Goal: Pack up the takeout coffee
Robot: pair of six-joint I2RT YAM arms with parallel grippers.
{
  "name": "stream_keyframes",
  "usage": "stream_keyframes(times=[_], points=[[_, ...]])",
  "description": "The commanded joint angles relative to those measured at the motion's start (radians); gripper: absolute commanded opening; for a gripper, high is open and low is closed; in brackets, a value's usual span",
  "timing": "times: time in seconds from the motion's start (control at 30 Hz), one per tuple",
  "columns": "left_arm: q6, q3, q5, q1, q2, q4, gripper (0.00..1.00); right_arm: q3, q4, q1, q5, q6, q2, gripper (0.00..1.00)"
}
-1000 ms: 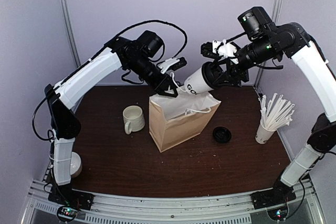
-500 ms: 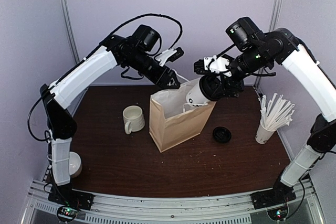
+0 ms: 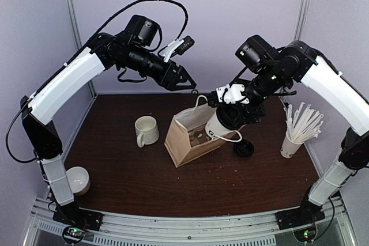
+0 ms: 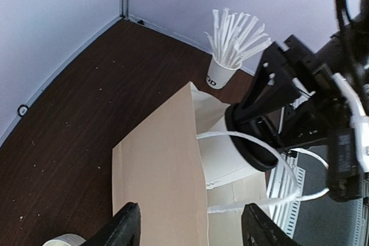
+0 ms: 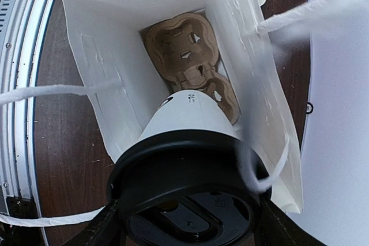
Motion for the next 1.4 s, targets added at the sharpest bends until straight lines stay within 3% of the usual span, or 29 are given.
stream_keyframes(times=[0.0,0.2,0.3,0.43,0.57,0.73,1.07,1.37], points=[[0.002,-0.105,0.046,-0.02,-0.121,0.109,0.63,-0.026,-0.042,0.044,0.034,-0.046,-0.023,0.7],[0.015,-0.327,-0.134,0.029,-0.233,0.22,0.69,-0.063,-0.077,0.095,0.037,-0.086,-0.024,0.69],[-0.006,-0.407,-0.154,0.073,-0.219,0.285,0.69,-0.086,-0.041,0.113,0.07,-0.08,-0.016,0.68],[-0.011,-0.493,-0.29,0.096,-0.138,0.405,0.68,-0.105,0.082,0.118,0.164,-0.043,0.008,0.68],[-0.014,-0.416,-0.26,0.108,-0.018,0.407,0.68,-0.119,0.167,0.118,0.237,-0.019,0.022,0.67],[-0.033,-0.321,-0.197,0.115,0.108,0.382,0.67,-0.114,0.143,0.119,0.238,-0.019,0.014,0.67],[-0.075,-0.382,-0.083,0.115,0.133,0.469,0.66,-0.262,0.092,0.122,0.192,-0.022,-0.066,0.67],[-0.072,-0.355,-0.012,0.116,0.196,0.458,0.66,-0.302,0.099,0.202,0.249,-0.036,-0.085,0.65]])
